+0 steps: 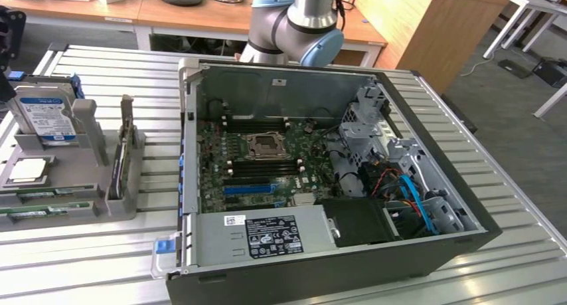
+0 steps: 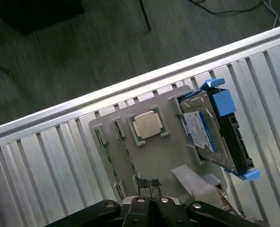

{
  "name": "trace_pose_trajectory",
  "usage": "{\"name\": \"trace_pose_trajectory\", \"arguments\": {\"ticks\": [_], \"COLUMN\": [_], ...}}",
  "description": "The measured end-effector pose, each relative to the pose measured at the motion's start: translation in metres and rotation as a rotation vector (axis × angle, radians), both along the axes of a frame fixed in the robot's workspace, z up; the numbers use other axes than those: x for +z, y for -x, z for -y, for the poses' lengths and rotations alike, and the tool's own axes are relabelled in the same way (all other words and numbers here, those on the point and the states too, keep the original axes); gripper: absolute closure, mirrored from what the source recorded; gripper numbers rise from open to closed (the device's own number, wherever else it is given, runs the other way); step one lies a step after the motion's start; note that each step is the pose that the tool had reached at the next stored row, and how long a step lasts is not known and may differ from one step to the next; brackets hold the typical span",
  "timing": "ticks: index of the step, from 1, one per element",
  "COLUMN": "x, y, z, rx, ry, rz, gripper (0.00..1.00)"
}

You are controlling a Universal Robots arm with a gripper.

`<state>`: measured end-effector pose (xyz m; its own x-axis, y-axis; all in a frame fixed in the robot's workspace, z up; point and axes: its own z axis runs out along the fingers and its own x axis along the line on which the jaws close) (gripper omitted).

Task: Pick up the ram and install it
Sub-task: 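Pick up the ram and move it above insertion slot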

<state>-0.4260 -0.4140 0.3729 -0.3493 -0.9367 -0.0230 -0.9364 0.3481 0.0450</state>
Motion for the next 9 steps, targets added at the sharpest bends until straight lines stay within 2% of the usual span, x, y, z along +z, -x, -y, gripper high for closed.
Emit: {"name": "trace_pose_trajectory", "arguments": {"ticks": [6,9], "x": [-0.0005,-0.0006], "y": [0.0,0.0], "z": [0.0,0.0], "rx": [0.095,0.116], "ry": [-0.0001,0.0], "rz": [0.0,0.0], "gripper": [0.89,0.89]}}
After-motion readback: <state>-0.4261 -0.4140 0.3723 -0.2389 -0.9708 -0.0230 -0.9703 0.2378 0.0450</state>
